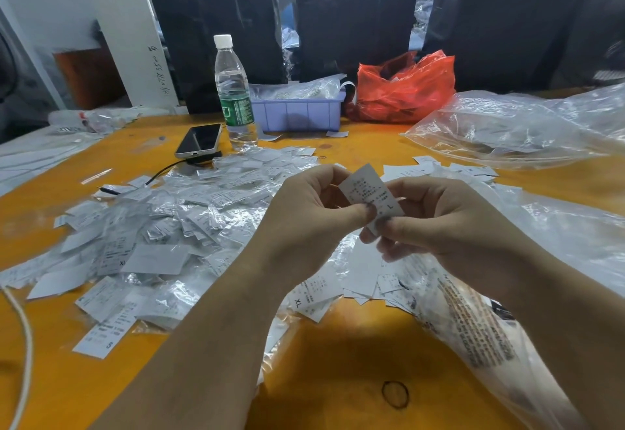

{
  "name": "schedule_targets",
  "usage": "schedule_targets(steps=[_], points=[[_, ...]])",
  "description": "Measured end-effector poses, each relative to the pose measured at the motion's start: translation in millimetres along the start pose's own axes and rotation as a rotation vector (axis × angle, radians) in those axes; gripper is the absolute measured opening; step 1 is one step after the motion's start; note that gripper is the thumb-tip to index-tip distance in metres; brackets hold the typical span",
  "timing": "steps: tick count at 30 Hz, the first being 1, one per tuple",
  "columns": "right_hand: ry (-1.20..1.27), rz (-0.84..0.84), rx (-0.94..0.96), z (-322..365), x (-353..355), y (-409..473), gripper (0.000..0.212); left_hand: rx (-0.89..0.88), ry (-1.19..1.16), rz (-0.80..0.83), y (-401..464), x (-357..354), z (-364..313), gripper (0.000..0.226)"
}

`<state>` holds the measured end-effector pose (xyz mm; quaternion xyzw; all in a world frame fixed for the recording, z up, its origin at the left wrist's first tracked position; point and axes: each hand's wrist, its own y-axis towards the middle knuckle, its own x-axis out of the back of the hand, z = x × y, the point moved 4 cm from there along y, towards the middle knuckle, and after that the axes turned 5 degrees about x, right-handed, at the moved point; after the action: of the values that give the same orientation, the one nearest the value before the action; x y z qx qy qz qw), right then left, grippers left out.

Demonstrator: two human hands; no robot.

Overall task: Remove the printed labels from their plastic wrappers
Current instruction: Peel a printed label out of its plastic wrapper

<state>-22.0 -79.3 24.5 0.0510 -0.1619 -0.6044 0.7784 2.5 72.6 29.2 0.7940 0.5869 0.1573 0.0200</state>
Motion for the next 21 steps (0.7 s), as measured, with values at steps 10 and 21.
schedule_targets(steps=[10,21], points=[[0.006,-0.065,0.005,-2,1,1,0.028,0.010,-0.004,-0.027,1,-6,7,0.014],[0.117,-0.235,-0.037,-6,6,3,0.012,0.108,0.089,-0.034,1,-11,12,0.014]])
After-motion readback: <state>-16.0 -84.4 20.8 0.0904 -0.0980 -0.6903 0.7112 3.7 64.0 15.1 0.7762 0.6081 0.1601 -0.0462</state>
